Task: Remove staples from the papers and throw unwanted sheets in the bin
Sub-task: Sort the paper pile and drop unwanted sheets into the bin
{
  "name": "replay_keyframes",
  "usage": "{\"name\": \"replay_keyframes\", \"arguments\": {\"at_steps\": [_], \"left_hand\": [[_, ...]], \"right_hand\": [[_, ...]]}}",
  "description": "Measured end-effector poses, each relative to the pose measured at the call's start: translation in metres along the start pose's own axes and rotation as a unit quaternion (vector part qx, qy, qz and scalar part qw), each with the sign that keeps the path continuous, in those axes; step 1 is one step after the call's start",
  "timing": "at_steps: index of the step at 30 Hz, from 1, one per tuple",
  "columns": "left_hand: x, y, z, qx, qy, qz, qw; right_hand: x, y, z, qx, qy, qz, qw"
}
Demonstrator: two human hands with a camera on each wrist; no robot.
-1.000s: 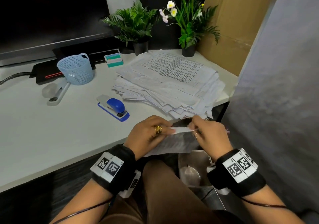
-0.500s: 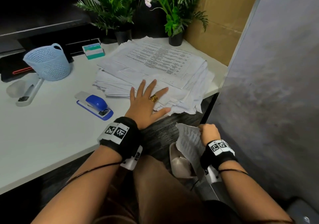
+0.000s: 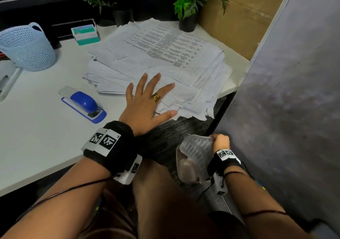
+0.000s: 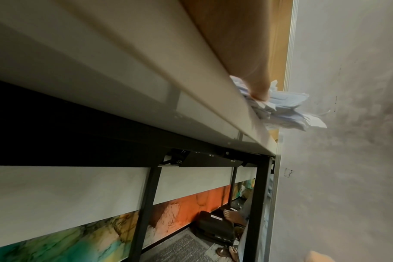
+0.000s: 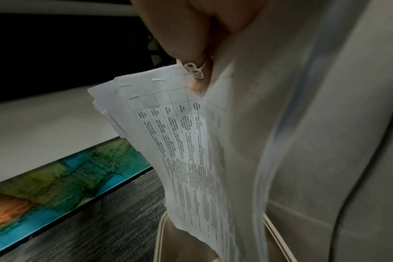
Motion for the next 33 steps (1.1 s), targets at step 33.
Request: {"name": "replay_keyframes", "arguments": {"at_steps": [33], "left_hand": [[-0.012,0.013,-0.013,0.002,0.197,0.083,0.977]], "right_hand": [[-0.102,-0.102,-0.172,0.242,0.275,-0.166,0.916]]}}
Point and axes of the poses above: each hand's wrist, its own x-axis towards the middle knuckle, its own z-axis out of the palm, y = z × x, the point moved 1 cm from there along x, towards the middle knuckle, and after that the axes turned 11 degrees about -x, right-handed, at the moved point
